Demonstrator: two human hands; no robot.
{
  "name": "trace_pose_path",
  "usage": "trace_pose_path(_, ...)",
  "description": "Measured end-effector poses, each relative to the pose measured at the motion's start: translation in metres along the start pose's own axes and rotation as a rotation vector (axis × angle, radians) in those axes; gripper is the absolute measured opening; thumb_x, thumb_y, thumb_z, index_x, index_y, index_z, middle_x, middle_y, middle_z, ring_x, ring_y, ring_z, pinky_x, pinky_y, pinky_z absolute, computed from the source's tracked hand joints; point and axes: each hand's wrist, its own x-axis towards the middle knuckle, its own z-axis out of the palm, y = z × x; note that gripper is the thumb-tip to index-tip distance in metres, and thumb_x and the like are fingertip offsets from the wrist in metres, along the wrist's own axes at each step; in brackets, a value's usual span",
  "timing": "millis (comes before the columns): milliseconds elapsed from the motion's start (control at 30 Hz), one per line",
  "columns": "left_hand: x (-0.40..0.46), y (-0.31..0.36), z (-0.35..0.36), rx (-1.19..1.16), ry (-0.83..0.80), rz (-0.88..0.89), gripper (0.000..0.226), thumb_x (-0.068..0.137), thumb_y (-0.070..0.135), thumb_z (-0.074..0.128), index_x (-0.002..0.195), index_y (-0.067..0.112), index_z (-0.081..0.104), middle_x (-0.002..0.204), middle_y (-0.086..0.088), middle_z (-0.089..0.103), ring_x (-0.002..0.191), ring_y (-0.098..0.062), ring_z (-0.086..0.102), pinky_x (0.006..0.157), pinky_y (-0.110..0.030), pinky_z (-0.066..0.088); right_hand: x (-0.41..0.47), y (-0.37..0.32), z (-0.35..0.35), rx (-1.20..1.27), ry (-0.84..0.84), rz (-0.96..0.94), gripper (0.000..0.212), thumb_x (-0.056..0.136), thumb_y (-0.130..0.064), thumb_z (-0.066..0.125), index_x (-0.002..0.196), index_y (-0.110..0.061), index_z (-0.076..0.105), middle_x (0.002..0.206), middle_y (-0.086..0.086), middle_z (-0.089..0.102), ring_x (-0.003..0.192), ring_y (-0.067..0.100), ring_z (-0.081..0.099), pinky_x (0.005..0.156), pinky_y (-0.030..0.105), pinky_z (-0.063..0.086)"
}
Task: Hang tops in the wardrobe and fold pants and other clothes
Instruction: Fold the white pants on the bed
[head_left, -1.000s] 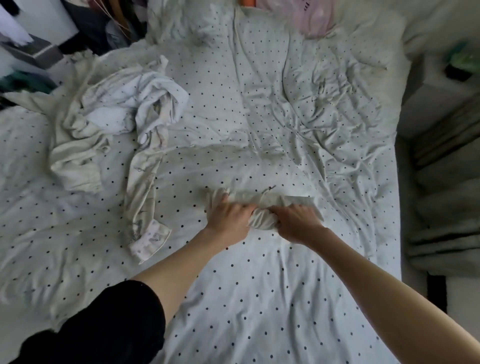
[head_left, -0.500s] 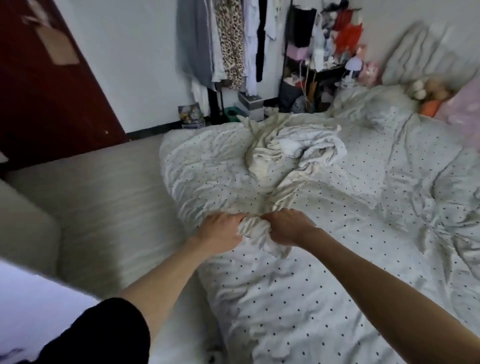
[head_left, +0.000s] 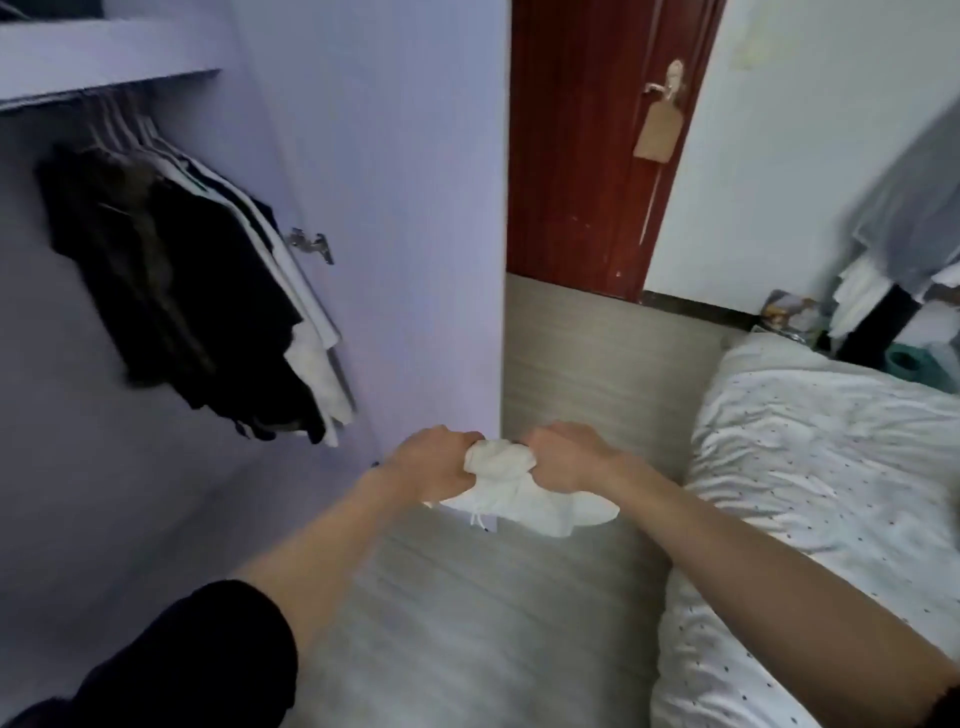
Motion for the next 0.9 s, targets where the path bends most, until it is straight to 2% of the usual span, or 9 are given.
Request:
trace_pose_path(100, -0.03, -0.069, -0.029, -0.026, 0.067, -0.126, 0.028, 0.085, 0.022, 0.048, 0.113, 0.025, 0.054, 0.102, -0.005, 0.065, 0.091, -0.026, 0.06, 0.065, -0.029, 0.045, 0.052, -0.067, -0.018, -0.038, 0.042, -0.155, 0.042, 0.083, -0.011, 0.044, 0.121, -0.024, 0.056, 0.121, 0.006, 0.06, 0.111, 0.03, 0.056, 0.073, 0.028, 0.037)
trace_pose_path(167, -0.048, -0.117, -0.045, 0.001, 0.153, -0.197, 0.033, 0.087, 0.023, 0.048, 0.12, 0.023, 0.052, 0.105, -0.006, 0.064, 0.096, -0.028, 0.06, 0.078, -0.036, 0.05, 0.086, -0.112, -0.03, -0.092, 0.111, -0.243, 0.044, 0.084, -0.012, 0.045, 0.125, -0.026, 0.054, 0.121, 0.005, 0.061, 0.11, 0.03, 0.056, 0.073, 0.029, 0.037)
trace_pose_path(233, -0.062, -0.146, -0.056, 0.021, 0.264, -0.261, 0.039, 0.087, 0.023, 0.048, 0.126, 0.027, 0.051, 0.107, -0.005, 0.063, 0.099, -0.027, 0.058, 0.084, -0.04, 0.049, 0.109, -0.145, -0.042, -0.133, 0.166, -0.309, 0.048, 0.086, -0.012, 0.044, 0.13, -0.029, 0.051, 0.119, 0.005, 0.062, 0.106, 0.03, 0.057, 0.069, 0.03, 0.036)
trace_pose_path(467, -0.106, -0.222, -0.095, 0.088, 0.558, -0.436, 0.052, 0.086, 0.018, 0.051, 0.136, 0.031, 0.046, 0.119, 0.001, 0.062, 0.11, -0.022, 0.055, 0.091, -0.033, 0.043, 0.179, -0.237, -0.086, -0.253, 0.297, -0.612, 0.049, 0.087, -0.01, 0.041, 0.132, -0.03, 0.048, 0.107, 0.005, 0.065, 0.094, 0.027, 0.061, 0.058, 0.03, 0.034)
trace_pose_path(600, -0.111, -0.249, -0.148, 0.287, 0.786, -0.493, 0.048, 0.083, 0.014, 0.061, 0.13, 0.018, 0.053, 0.119, -0.003, 0.064, 0.108, -0.025, 0.057, 0.1, -0.031, 0.034, 0.223, -0.271, -0.134, -0.297, 0.568, -0.739, 0.052, 0.084, -0.009, 0.046, 0.132, -0.026, 0.047, 0.106, 0.002, 0.065, 0.094, 0.026, 0.061, 0.058, 0.028, 0.033)
trace_pose_path(667, -0.11, -0.257, -0.183, 0.443, 0.922, -0.506, 0.052, 0.072, 0.005, 0.07, 0.123, 0.01, 0.06, 0.117, -0.008, 0.066, 0.105, -0.027, 0.063, 0.106, -0.041, 0.035, 0.243, -0.284, -0.166, -0.243, 0.736, -0.82, 0.053, 0.083, -0.012, 0.049, 0.135, -0.023, 0.046, 0.114, 0.003, 0.063, 0.103, 0.026, 0.06, 0.066, 0.028, 0.041)
trace_pose_path(733, -0.11, -0.257, -0.207, 0.545, 0.985, -0.51, 0.062, 0.058, -0.003, 0.077, 0.117, 0.007, 0.063, 0.113, -0.011, 0.067, 0.102, -0.029, 0.065, 0.103, -0.05, 0.04, 0.246, -0.288, -0.187, -0.17, 0.884, -0.872, 0.053, 0.075, -0.006, 0.058, 0.128, -0.014, 0.056, 0.11, 0.01, 0.066, 0.102, 0.029, 0.063, 0.075, 0.035, 0.051)
trace_pose_path(767, -0.111, -0.257, -0.224, 0.595, 1.0, -0.537, 0.066, 0.053, -0.005, 0.078, 0.117, 0.007, 0.064, 0.113, -0.012, 0.067, 0.102, -0.031, 0.065, 0.101, -0.053, 0.041, 0.253, -0.293, -0.203, -0.129, 0.984, -0.934, 0.052, 0.068, -0.002, 0.063, 0.119, -0.01, 0.062, 0.103, 0.013, 0.069, 0.095, 0.03, 0.066, 0.074, 0.038, 0.054)
trace_pose_path(900, -0.113, -0.26, -0.282, 0.78, 1.101, -0.591, 0.071, 0.051, -0.006, 0.078, 0.119, 0.007, 0.063, 0.117, -0.015, 0.065, 0.103, -0.035, 0.064, 0.099, -0.056, 0.041, 0.273, -0.314, -0.253, -0.057, 1.259, -1.0, 0.054, 0.056, 0.003, 0.07, 0.108, -0.009, 0.069, 0.098, 0.014, 0.071, 0.09, 0.03, 0.068, 0.074, 0.042, 0.056)
